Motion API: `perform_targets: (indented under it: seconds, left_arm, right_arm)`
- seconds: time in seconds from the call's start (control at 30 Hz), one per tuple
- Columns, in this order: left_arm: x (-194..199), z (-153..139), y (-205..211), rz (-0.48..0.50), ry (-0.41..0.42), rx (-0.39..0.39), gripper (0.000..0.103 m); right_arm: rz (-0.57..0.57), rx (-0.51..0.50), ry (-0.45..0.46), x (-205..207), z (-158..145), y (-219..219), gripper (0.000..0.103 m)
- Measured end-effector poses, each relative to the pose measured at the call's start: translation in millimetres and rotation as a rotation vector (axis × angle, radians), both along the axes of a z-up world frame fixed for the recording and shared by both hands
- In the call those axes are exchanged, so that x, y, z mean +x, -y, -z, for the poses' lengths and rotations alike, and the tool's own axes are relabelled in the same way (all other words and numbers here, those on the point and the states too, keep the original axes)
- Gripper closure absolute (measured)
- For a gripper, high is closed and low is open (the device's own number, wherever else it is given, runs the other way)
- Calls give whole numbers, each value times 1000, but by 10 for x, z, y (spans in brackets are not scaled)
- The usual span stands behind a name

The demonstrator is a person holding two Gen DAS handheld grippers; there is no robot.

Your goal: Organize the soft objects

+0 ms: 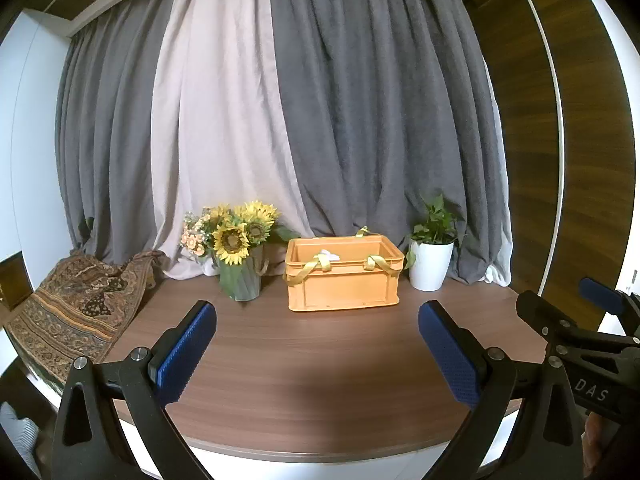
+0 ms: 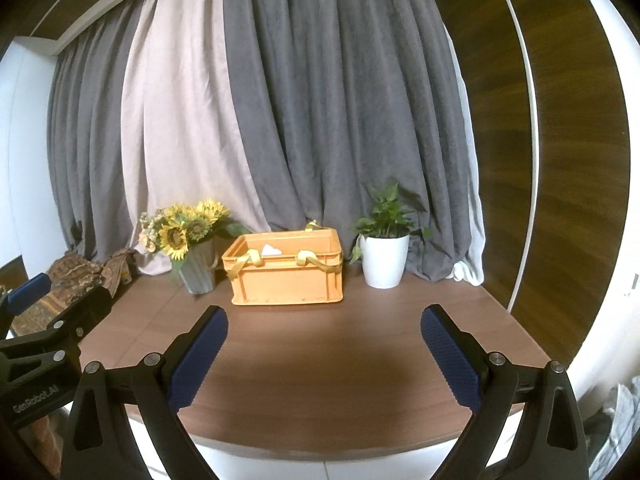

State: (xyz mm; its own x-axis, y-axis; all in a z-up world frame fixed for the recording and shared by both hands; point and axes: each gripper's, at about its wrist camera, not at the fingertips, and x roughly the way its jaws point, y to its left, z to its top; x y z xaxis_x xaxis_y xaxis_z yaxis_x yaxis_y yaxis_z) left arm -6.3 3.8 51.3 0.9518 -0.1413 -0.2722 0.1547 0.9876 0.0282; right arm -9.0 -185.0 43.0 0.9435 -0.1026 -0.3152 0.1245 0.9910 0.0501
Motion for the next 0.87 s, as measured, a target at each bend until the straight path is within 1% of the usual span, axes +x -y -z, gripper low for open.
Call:
perform_targets:
  seconds: [0.87]
  left_arm:
    - [-40,-17,12,2,2,-3,0]
  right_arm:
    - [3,2,4,-57,2,14,4]
